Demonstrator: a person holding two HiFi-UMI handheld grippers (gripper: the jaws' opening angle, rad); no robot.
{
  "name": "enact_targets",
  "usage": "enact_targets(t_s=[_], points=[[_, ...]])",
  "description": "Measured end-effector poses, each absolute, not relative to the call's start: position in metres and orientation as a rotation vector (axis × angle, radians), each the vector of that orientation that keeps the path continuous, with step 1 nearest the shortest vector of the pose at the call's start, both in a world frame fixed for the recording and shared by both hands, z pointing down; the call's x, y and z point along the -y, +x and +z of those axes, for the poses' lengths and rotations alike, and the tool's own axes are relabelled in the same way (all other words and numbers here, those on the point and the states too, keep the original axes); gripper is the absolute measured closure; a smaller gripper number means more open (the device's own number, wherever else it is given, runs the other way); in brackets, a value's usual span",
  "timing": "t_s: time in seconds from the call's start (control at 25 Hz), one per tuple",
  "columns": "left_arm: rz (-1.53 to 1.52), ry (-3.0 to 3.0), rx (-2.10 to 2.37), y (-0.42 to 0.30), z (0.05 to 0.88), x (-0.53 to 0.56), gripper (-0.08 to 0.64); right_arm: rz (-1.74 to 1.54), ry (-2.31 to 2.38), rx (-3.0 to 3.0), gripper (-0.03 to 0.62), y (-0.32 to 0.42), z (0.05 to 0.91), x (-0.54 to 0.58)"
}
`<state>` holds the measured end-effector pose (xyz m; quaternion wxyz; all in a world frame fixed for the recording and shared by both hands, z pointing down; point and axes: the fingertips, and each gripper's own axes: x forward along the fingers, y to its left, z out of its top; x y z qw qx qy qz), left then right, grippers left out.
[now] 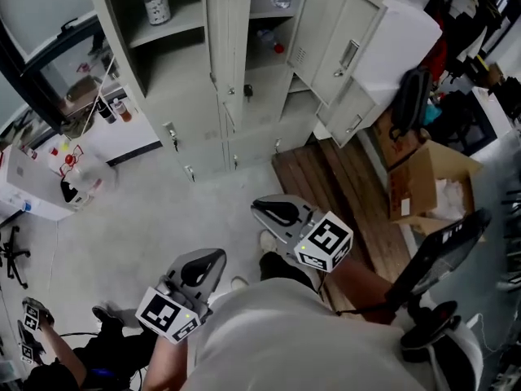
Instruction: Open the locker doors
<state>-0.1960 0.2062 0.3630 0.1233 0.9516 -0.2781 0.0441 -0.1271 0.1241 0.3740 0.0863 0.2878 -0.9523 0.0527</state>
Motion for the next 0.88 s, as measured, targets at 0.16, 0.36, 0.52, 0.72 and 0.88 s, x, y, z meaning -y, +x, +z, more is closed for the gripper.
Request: enact_targets(t_s=[0.16, 0.36, 0.52, 0.72, 0.88], points=[[0.130, 2.794, 0.800, -0.206, 0.366, -0.228, 0.549, 0.158, 0.852, 2.815, 0.558, -0.140, 0.381, -0.154], [0.158, 2.822, 0.789, -0.212, 0.365, -0.242, 0.549, 0.126, 0.850, 2.800, 0.560, -0.151, 0.380, -0.170], [0.144, 2.812, 0.796, -0.216, 0.367, -0.247, 0.549, 0.106, 0.834, 2.807, 0.561, -0.161, 0.378, -0.179], [0.146, 2.817, 0.771, -0.215, 0.371, -0.256, 0.549, 0.111, 0.831, 2.808, 0.561, -0.165, 0.381, -0.194], [0.152, 2.816, 0.766, -0.215, 0.372, -0.258, 0.549, 0.112, 0.822, 2.804, 0.565, -0.167, 0.380, -0.198]])
